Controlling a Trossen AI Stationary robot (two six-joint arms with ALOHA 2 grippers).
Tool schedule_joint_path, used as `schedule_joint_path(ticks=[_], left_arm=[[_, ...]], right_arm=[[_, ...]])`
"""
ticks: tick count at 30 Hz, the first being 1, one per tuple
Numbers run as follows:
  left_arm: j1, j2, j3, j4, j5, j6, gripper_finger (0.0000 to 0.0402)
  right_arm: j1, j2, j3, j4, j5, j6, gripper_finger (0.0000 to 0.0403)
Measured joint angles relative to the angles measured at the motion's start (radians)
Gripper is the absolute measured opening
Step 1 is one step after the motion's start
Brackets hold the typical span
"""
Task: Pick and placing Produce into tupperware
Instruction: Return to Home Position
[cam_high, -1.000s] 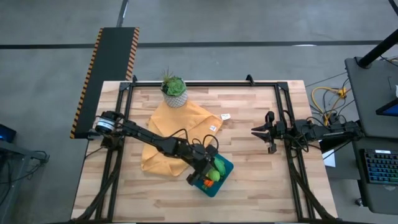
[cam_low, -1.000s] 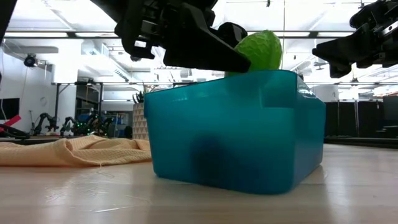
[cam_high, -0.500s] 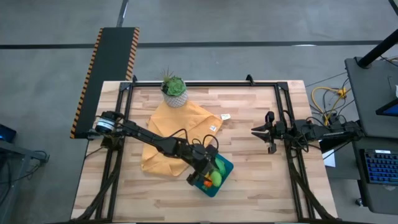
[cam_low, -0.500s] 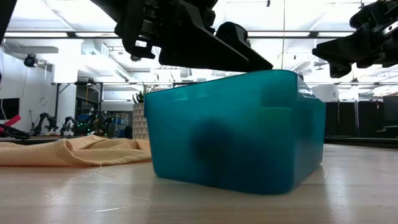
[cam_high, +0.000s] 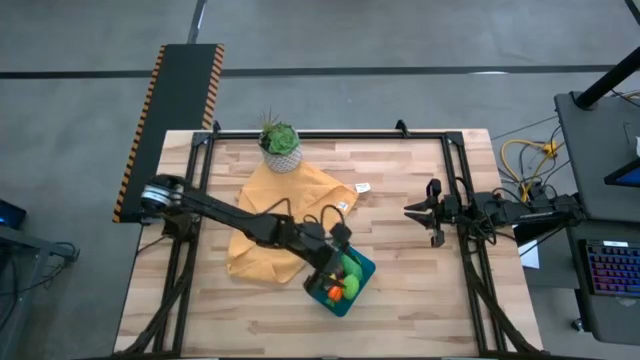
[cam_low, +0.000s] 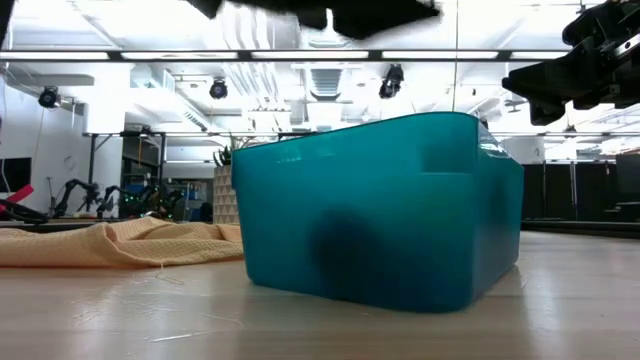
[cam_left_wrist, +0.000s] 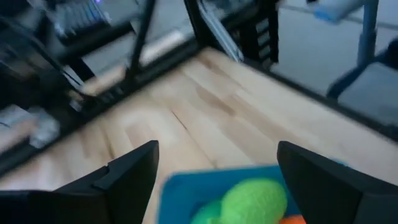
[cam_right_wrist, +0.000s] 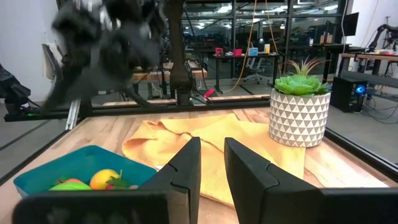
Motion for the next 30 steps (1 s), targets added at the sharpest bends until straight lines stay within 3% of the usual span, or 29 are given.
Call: schedule_joint_path(ticks=[8, 16, 21, 25, 30], left_arm=[[0.0, -0.294, -0.019, -0.158, -0.207, 0.029, 0.0293], [0.0, -0.567, -0.069, -0.219, -0.294, 0.021, 0.0292], [0.0, -0.691, -0.139, -0.263, -0.483, 0.068, 0.0282], [0.001, -0.762, -0.244, -0.213, -0.559, 0.126, 0.0223], [0.029, -0.804, -0.344, -0.137, -0.578, 0.126, 0.0094]], right_arm=[[0.0, 0.0, 0.0, -0.001, 0.0, 0.0, 0.0063], [0.0, 0.0, 0.0, 0.0, 0.0, -0.001, 0.0063], [0.0, 0.0, 0.0, 0.0, 0.0, 0.0, 0.0063], [0.0, 0.0, 0.0, -0.001, 0.0, -0.001, 0.0063], [0.0, 0.0, 0.0, 0.0, 0.0, -0.001, 0.0063]])
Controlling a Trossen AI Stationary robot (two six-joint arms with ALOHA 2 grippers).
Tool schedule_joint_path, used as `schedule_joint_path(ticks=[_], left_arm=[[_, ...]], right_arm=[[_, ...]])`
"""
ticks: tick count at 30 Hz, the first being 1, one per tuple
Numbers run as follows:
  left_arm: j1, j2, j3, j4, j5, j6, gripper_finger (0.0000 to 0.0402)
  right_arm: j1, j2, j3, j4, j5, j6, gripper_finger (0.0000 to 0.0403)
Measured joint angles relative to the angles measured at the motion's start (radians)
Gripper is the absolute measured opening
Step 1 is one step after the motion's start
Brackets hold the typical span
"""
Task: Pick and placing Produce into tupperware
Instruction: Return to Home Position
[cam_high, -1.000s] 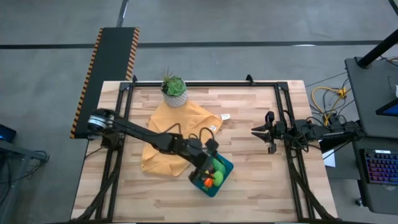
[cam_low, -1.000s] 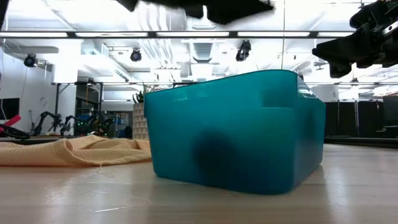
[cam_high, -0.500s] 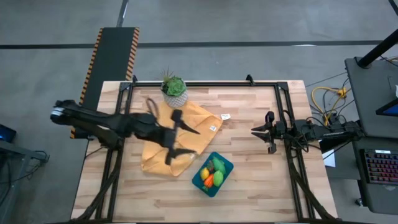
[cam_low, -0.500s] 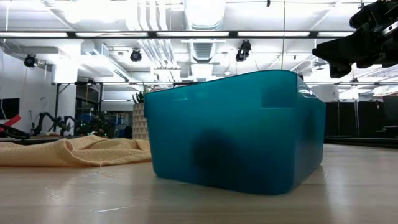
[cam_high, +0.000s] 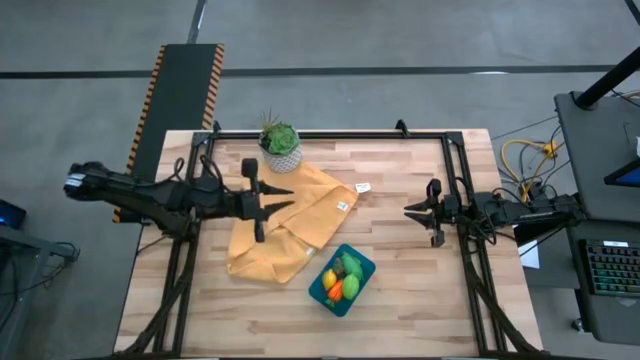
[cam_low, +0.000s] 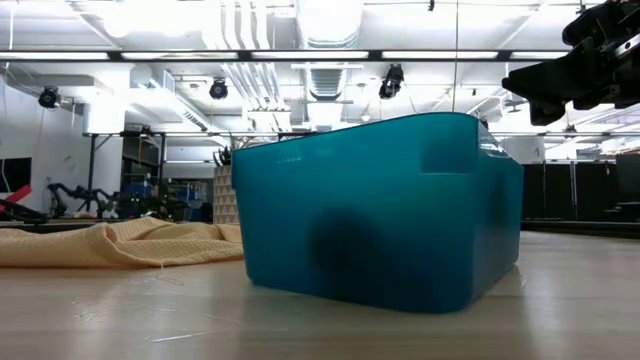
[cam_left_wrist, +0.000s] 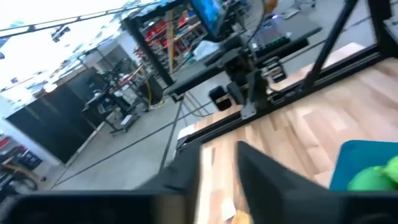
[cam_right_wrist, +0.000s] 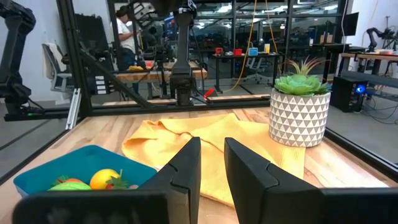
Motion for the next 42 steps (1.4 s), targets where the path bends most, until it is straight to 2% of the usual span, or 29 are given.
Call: schedule_joint_path(ticks=[2, 4, 9, 16, 21, 25, 28, 35, 42], left_arm=[[0.024, -0.007, -0.011, 0.006, 0.0, -0.002, 0.0036], [0.049, -0.006, -0.011, 0.006, 0.007, -0.01, 0.0012], [0.07, -0.037, -0.002, -0.027, 0.01, -0.01, 0.0004], [0.069, -0.22, -0.01, -0.258, 0.007, -0.133, 0.0], [0.069, -0.342, -0.028, -0.329, 0.013, -0.232, 0.0001], [0.069, -0.414, -0.126, -0.297, 0.064, -0.235, 0.0001], [0.068, -0.499, -0.257, -0.192, 0.115, -0.234, 0.0], [0.068, -0.743, -0.532, -0.016, 0.121, -0.308, 0.0], [0.069, -0.896, -0.641, -0.001, 0.121, -0.319, 0.0]], right_arm=[[0.0, 0.0, 0.0, 0.0, 0.0, 0.0, 0.0063], [0.0, 0.0, 0.0, 0.0, 0.0, 0.0, 0.0063], [0.0, 0.0, 0.0, 0.0, 0.0, 0.0, 0.0063], [0.0, 0.0, 0.0, -0.007, 0.0, 0.0, 0.0063], [0.0, 0.001, 0.0, -0.027, 0.0, 0.0, 0.0063], [0.0, 0.001, 0.0, -0.027, 0.0, 0.0, 0.0063], [0.0, 0.002, 0.0, -0.027, 0.0, 0.0, 0.0063], [0.0, 0.005, 0.0, -0.028, 0.0, 0.0, 0.0063], [0.0, 0.005, 0.0, -0.028, 0.001, 0.0, 0.0063]])
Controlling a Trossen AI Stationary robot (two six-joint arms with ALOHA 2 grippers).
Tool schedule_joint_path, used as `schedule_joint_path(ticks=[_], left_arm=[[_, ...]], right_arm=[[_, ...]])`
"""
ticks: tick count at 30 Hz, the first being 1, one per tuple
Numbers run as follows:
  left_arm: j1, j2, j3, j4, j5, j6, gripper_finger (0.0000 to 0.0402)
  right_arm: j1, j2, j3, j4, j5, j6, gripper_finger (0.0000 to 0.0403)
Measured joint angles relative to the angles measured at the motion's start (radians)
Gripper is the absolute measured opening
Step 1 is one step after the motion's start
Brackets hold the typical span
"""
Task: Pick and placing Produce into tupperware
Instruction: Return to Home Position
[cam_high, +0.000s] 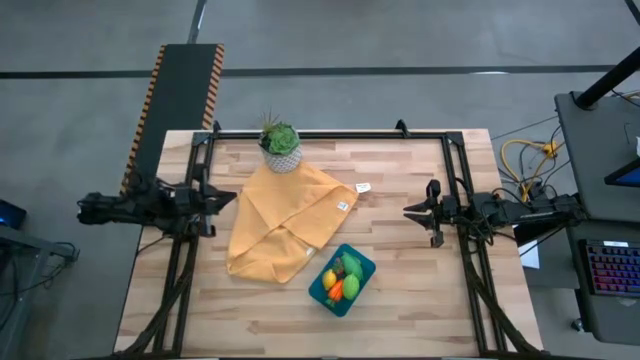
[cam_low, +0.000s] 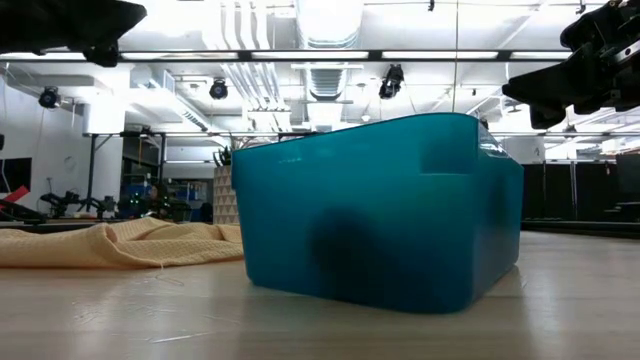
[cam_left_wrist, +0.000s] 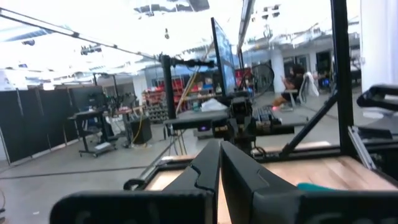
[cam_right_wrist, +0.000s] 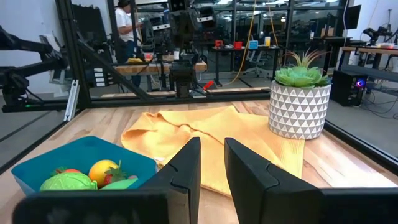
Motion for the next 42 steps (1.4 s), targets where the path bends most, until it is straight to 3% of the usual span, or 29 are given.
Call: schedule_joint_path(ticks=[5, 12, 25, 42], left_arm=[[0.0, -0.058, -0.041, -0.011, 0.003, -0.018, 0.0], [0.0, -0.05, -0.105, -0.025, 0.007, -0.126, 0.0], [0.0, -0.055, -0.194, -0.027, 0.002, -0.183, 0.0], [0.0, -0.047, -0.202, -0.029, 0.013, -0.184, 0.0]], right_arm=[[0.0, 0.0, 0.0, 0.0, 0.0, 0.0, 0.0063], [0.0, 0.0, 0.0, -0.002, 0.0, 0.0, 0.0063], [0.0, 0.001, 0.0, -0.017, 0.0, 0.007, 0.0063], [0.0, 0.001, 0.0, -0.024, -0.036, 0.001, 0.0063]])
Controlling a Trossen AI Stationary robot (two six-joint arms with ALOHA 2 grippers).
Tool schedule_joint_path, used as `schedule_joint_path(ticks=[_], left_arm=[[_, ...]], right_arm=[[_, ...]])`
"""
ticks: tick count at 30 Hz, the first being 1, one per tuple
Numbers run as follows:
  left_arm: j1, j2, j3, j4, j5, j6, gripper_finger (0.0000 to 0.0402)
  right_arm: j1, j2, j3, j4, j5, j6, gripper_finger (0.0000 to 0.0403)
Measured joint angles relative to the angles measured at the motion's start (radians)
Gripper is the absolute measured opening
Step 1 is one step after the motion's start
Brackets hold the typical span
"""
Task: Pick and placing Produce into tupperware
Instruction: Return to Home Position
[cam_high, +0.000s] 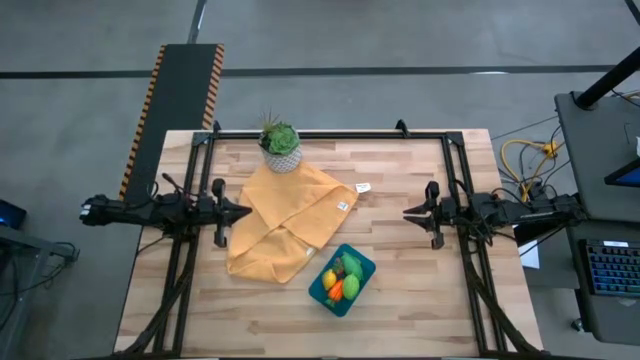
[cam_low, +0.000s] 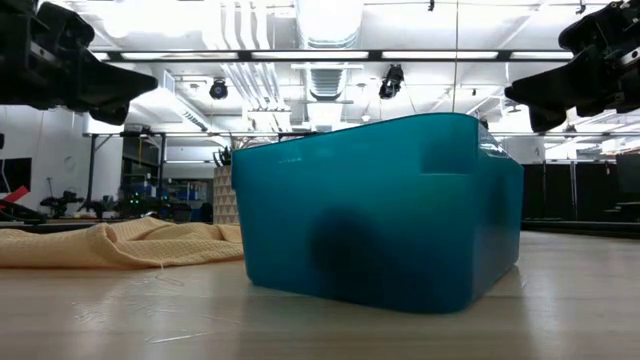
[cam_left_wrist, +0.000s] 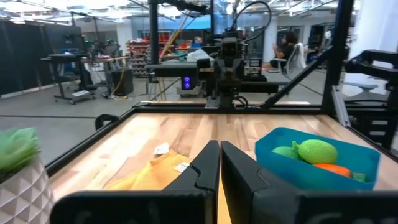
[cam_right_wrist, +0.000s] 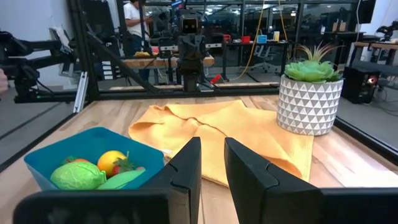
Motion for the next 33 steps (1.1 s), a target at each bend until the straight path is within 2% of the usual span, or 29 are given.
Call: schedule_joint_path(ticks=[5, 12, 33], left_arm=[[0.0, 0.0, -0.005, 0.002, 0.059, 0.001, 0.0], [0.0, 0.007, -0.017, 0.025, 0.084, -0.056, 0.0], [0.0, 0.026, -0.019, 0.022, 0.088, -0.077, 0.0]], right_arm=[[0.0, 0.001, 0.0, -0.001, -0.001, -0.008, 0.0063], [0.0, 0.044, 0.0, -0.001, -0.001, -0.009, 0.0063], [0.0, 0.078, 0.0, 0.017, 0.008, -0.005, 0.0063]])
